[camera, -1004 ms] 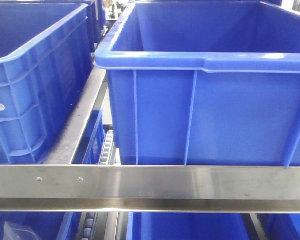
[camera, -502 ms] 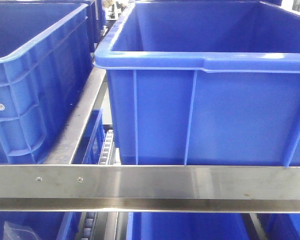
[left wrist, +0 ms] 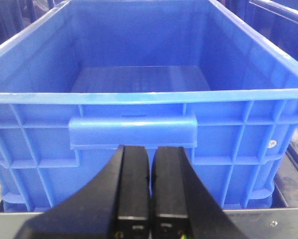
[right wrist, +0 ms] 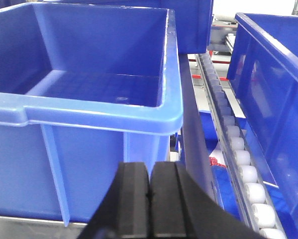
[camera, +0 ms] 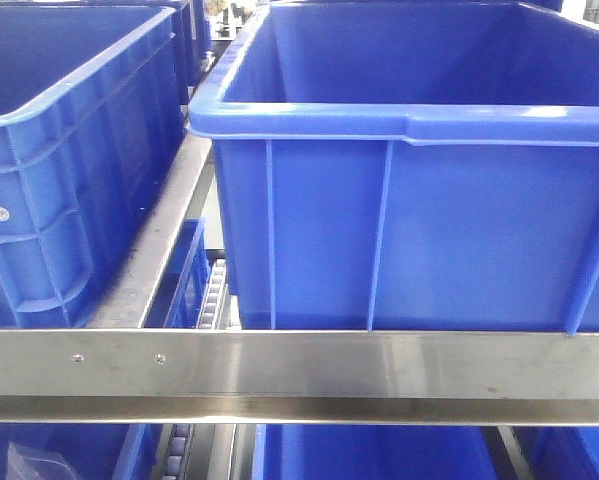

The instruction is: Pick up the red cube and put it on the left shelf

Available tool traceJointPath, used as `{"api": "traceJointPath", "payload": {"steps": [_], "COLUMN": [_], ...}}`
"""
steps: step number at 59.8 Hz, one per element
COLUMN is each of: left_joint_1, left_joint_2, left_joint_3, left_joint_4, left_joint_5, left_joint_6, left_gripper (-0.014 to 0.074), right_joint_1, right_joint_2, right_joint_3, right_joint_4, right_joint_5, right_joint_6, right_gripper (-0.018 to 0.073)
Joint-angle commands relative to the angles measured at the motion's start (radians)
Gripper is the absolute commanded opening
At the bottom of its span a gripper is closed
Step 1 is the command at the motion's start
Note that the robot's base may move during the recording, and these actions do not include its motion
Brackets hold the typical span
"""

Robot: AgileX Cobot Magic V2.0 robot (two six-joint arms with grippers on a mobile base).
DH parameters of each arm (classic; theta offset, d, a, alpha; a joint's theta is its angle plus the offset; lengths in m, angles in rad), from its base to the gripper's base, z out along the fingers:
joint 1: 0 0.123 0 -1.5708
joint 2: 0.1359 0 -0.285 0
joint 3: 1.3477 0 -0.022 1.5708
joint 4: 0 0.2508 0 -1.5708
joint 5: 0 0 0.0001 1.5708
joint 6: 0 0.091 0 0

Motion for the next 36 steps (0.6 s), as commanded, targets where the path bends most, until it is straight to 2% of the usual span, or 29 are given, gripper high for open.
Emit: {"api": "traceJointPath", "payload": {"steps": [1, 36], "left_joint_1": [-0.006, -0.006], "left_joint_2": [-0.016, -0.016], "left_joint_3": [0.023, 0.023], "left_joint_4": [-0.003, -0.003], "left_joint_5": [-0.088, -0.088], "left_joint_6": [-0.001, -0.001], "left_gripper": [0.0102, 0.0102], "right_joint_1": [-0.007, -0.007], "right_joint_2": [-0.023, -0.023], "right_joint_3": [-0.016, -0.016], "right_joint_4": [-0.009, -0.009], "right_joint_5": [-0.073, -0.073], "right_joint_6": [0.000, 0.000], "right_gripper": [0.0055, 0.0055]}}
